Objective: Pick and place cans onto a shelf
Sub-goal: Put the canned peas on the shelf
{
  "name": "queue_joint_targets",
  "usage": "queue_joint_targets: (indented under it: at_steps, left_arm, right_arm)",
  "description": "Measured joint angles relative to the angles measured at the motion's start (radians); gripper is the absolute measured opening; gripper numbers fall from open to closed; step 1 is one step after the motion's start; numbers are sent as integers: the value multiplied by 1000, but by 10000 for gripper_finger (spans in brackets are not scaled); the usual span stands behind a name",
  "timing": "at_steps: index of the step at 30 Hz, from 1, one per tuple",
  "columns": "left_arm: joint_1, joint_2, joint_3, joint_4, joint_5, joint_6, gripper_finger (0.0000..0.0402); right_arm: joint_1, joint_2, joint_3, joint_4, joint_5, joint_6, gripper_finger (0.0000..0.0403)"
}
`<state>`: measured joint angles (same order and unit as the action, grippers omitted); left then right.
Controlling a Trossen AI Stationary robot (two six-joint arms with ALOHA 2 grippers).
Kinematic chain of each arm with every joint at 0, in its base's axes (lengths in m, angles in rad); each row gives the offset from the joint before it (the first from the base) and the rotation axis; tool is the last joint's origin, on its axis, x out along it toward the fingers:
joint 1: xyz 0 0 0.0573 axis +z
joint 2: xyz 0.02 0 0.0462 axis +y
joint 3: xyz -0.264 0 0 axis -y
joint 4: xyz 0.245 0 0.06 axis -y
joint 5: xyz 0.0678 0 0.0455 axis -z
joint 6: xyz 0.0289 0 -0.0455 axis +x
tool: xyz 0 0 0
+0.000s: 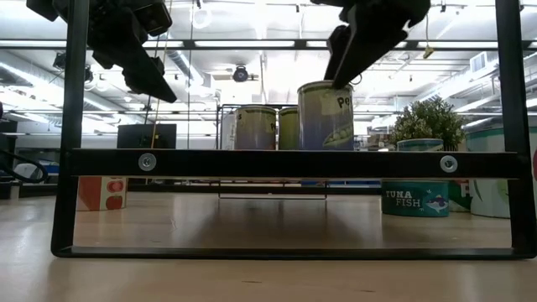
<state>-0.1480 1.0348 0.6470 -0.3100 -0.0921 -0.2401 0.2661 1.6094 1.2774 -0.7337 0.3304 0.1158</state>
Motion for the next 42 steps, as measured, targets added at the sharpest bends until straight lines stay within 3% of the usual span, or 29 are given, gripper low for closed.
queue_joint_targets:
  at_steps: [10, 19, 32, 34, 39, 42]
  left_arm:
    - [0, 0, 0, -4, 0, 0, 275]
    - [0, 0, 0, -3, 0, 0, 275]
    - [0, 0, 0, -3, 0, -4, 275]
    - [0, 0, 0, -3, 0, -5, 275]
    - [0, 0, 0, -3, 0, -5, 275]
    - [0, 0, 0, -3, 0, -4, 275]
  right_arm:
    - [37, -9, -25, -97, 122, 49, 375]
    - [-18, -9, -69, -76, 256, 64, 375]
    - [10, -11, -69, -88, 162, 134, 375]
    - [43, -9, -70, -76, 208, 164, 375]
    - [150, -9, -70, -40, 447, 195, 375]
    - [194, 2, -77, 34, 489, 131, 375]
